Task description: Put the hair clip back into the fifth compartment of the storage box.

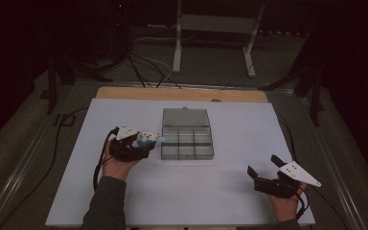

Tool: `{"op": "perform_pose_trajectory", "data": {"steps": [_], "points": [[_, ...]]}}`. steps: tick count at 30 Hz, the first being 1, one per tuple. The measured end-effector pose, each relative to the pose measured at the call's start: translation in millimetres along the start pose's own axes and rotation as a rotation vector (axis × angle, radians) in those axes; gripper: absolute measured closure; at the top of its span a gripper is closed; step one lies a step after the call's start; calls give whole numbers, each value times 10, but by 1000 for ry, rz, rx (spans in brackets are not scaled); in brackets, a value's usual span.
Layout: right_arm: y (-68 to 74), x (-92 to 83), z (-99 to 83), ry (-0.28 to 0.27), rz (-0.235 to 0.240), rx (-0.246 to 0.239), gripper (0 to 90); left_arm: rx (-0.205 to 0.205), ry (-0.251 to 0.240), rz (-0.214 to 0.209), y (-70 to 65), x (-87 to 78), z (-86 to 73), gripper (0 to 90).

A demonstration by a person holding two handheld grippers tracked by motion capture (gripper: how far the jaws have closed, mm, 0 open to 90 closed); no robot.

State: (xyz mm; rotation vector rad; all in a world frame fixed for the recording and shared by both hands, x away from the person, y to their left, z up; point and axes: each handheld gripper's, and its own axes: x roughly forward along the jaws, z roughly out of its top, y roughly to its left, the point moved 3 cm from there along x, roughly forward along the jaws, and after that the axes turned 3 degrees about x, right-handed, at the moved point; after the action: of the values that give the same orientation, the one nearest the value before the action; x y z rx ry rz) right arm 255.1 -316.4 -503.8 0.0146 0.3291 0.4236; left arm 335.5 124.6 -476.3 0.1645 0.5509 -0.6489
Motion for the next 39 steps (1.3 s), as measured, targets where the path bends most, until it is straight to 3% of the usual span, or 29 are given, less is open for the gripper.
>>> {"op": "perform_pose_trajectory", "data": {"steps": [12, 39], "points": [[-15, 2, -5, 7, -12, 10, 0, 13, -20, 2, -72, 73, 108, 347], [0, 7, -1, -1, 5, 3, 0, -23, -50, -14, -120, 263, 218, 347]]}}
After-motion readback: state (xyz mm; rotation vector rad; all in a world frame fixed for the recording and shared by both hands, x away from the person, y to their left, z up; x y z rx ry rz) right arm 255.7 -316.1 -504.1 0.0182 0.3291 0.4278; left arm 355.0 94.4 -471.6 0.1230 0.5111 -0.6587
